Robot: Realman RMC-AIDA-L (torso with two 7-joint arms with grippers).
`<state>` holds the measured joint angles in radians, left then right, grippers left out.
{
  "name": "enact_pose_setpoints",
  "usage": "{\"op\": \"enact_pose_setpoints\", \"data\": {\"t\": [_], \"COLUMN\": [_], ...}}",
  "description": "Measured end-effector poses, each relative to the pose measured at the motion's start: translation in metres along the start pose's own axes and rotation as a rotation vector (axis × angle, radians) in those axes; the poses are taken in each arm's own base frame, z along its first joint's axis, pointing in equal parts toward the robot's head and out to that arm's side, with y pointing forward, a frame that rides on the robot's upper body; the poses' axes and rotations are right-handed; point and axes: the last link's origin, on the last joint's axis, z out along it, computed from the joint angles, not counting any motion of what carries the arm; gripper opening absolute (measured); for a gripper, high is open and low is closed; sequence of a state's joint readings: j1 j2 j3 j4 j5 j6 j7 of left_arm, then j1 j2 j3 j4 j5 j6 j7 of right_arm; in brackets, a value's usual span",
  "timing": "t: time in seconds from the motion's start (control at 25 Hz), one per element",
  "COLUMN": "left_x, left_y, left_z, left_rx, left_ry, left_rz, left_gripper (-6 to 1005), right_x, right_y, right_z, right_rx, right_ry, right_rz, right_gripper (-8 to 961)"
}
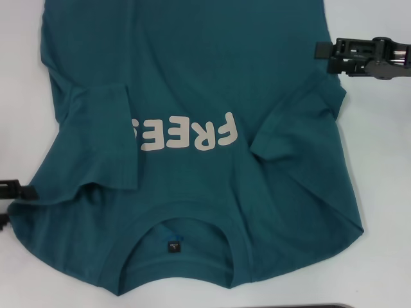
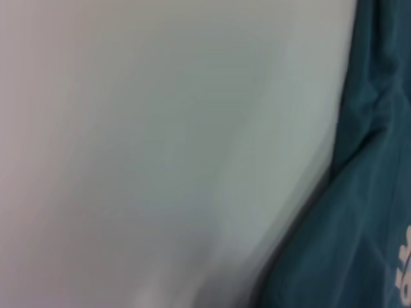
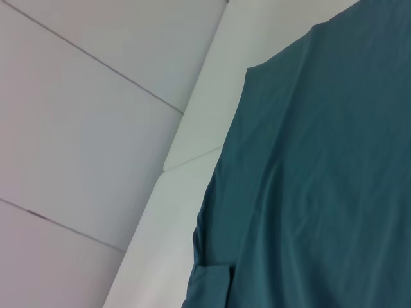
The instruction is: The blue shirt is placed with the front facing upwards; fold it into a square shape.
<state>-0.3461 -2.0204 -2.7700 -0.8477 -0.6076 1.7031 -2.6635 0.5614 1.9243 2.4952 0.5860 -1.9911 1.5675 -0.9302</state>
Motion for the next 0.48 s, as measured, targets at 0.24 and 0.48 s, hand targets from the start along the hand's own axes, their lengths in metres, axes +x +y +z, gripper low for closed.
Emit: {"op": "enact_pose_setpoints", "data": {"t": [0.24, 0.48], "left_x": [0.001, 0.001], "left_y": [0.018, 0.02], "left_z": [-0.004, 0.001], "left_rx": [-0.003, 0.021], "left_ry": [0.011, -0.02], "left_rz": [0.079, 0.085], "left_gripper": [627, 362], "right_x": [-0.001, -0.002], "right_y": [-0.001, -0.001], "right_z": [-0.003, -0.005], "right_rx": [-0.002, -0.001], "right_ry": [-0.015, -0.027], "right_rz": [0.005, 0.008], "right_gripper": [926, 926]}}
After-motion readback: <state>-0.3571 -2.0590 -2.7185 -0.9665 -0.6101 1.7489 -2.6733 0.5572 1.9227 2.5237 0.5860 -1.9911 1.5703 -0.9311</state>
